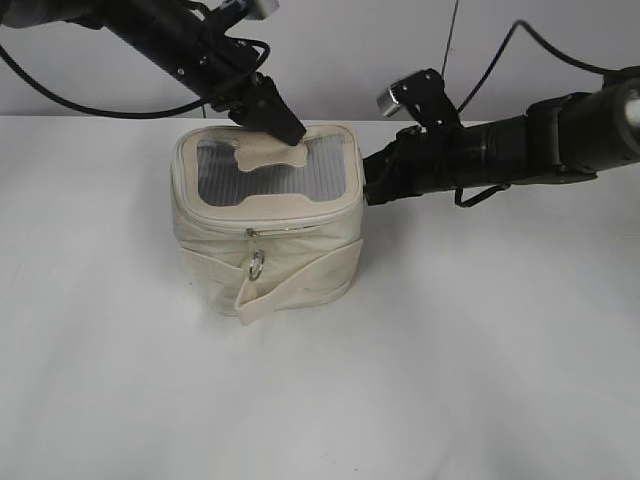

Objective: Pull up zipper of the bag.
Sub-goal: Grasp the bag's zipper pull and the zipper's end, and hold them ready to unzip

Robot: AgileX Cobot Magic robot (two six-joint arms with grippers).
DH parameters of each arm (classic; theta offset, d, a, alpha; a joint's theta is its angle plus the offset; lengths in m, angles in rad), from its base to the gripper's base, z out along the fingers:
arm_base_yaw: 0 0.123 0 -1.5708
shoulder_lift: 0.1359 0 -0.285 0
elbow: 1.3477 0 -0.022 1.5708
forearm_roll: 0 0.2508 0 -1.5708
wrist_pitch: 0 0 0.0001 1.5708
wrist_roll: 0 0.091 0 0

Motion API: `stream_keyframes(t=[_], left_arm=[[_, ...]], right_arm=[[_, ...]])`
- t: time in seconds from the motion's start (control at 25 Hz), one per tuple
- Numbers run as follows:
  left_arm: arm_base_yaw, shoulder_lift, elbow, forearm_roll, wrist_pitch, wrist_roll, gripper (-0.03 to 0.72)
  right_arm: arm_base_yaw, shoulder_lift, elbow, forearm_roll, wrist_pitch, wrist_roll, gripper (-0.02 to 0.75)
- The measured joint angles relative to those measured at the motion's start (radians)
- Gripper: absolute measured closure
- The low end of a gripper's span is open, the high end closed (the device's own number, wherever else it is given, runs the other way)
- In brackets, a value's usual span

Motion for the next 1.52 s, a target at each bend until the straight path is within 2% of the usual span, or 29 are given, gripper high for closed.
stream_keyframes(t=[0.12,0.24,0.36,0.72,0.92,1.04,1.16,1.28,1.4,1.52], left_arm=[[0.0,0.0,0.0,0.0,-0.002,0.0,0.644],[-0.001,0.0,0.0,0.0,-0.002,-0.006,0.644],[-0.001,0.0,0.0,0.0,-0.002,-0.02,0.644],[-0.001,0.0,0.0,0.001,-0.013,-0.08,0.644],[-0.007,0.0,0.0,0.003,-0.033,-0.168,0.645],[-0.008,0.0,0.0,-0.001,-0.044,-0.209,0.645],[-0.008,0.0,0.001,-0.007,-0.05,-0.236,0.645],[-0.008,0.0,0.005,-0.013,-0.056,-0.246,0.645],[-0.009,0.0,0.007,-0.013,-0.055,-0.25,0.645],[-0.008,0.0,0.007,-0.007,-0.046,-0.25,0.645]], right_arm=[[0.001,-0.001,-0.001,-0.106,0.0,0.148,0.716],[-0.001,-0.032,0.013,-0.256,-0.003,0.332,0.719],[-0.001,-0.102,0.064,-0.341,-0.034,0.428,0.72],[-0.001,-0.329,0.277,-0.421,-0.044,0.562,0.724],[0.013,-0.409,0.367,-0.476,0.026,0.666,0.725],[0.088,-0.414,0.384,-0.473,0.024,0.707,0.725],[0.224,-0.406,0.368,-0.418,-0.062,0.72,0.725],[0.348,-0.336,0.286,-0.364,-0.124,0.746,0.725],[0.424,-0.25,0.171,-0.378,-0.16,0.807,0.725],[0.447,-0.22,0.124,-0.456,-0.168,0.942,0.72]])
